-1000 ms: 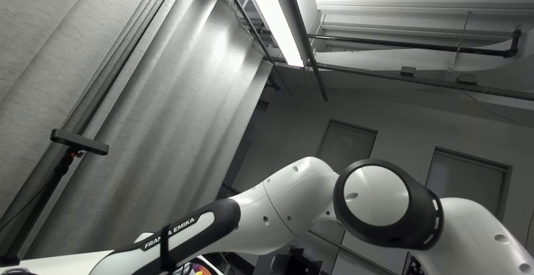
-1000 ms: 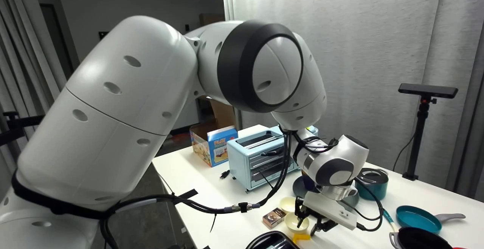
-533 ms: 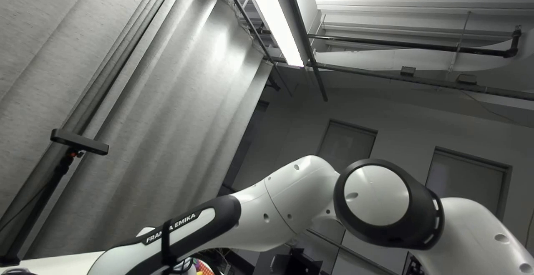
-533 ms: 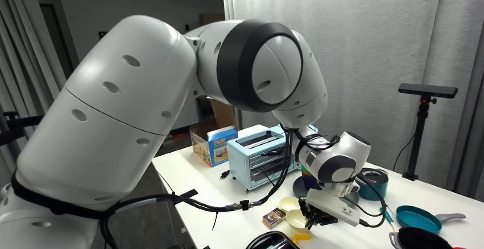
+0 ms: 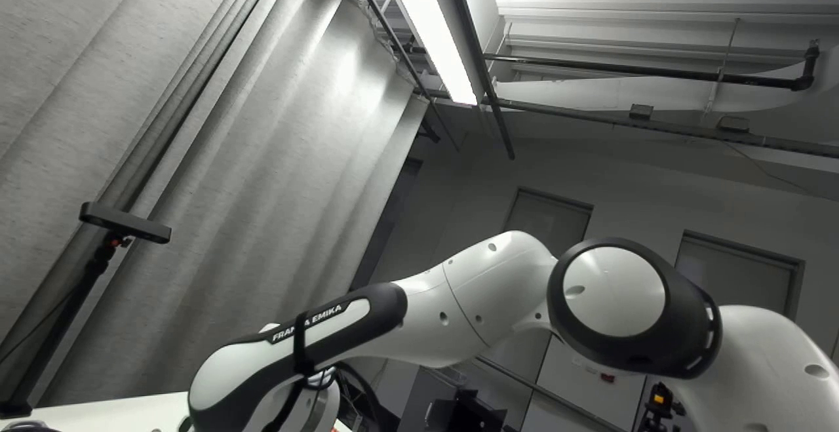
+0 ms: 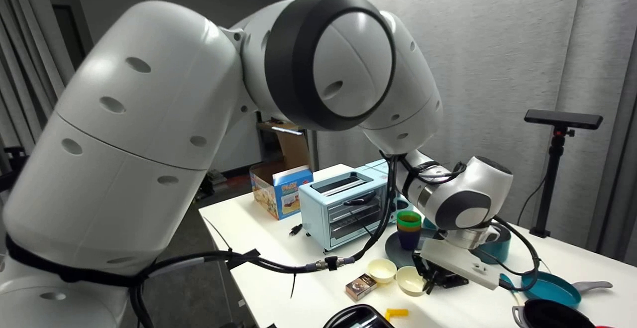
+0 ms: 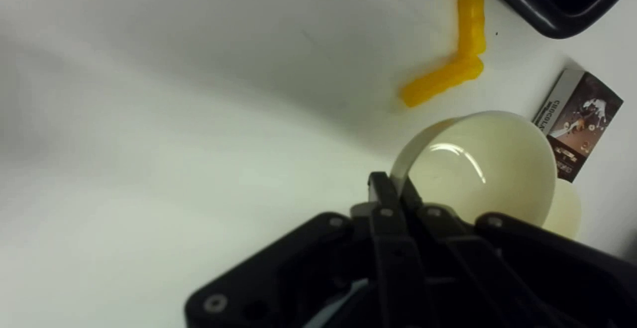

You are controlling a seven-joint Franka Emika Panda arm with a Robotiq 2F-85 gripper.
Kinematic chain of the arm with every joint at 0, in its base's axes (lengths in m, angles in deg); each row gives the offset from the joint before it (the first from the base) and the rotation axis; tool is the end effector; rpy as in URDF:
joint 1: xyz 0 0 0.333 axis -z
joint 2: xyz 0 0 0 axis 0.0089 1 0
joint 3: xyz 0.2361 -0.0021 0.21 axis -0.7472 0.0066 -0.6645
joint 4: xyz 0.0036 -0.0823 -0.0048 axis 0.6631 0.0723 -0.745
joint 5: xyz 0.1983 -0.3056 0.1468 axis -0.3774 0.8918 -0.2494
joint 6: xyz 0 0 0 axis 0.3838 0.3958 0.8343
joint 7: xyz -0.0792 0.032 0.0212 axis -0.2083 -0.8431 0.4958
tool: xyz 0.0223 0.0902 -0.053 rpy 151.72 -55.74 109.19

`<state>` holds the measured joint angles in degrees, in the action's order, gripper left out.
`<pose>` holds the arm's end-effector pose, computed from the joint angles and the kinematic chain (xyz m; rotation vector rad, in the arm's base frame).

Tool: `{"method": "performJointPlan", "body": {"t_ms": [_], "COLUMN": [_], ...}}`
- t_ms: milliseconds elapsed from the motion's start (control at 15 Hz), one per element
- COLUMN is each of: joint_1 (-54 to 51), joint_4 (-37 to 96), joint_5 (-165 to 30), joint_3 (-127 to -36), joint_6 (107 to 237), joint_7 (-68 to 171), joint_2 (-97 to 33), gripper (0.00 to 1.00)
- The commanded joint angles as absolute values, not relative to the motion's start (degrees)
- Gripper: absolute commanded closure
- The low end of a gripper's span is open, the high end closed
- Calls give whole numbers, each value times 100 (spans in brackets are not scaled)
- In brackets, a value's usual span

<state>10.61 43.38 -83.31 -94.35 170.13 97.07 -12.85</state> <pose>0.6240 -0.0244 0.1766 -2.7713 -0.6873 0.0746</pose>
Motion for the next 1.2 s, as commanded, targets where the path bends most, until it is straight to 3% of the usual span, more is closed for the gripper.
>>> {"method": "performJointPlan", "body": {"t_ms": [0, 600, 1133], "joint_1": [1248, 1128, 1257], "joint_4": [4882, 6406, 7741], "joint_5": [-8447, -8326, -8556], "joint_3": [-9308, -8935, -8976], "joint_6": [17144, 17398, 18540], "joint_7": [9626, 9291, 8953], "joint_2": [-1899, -2742, -3133], "gripper": [99, 99, 99]}}
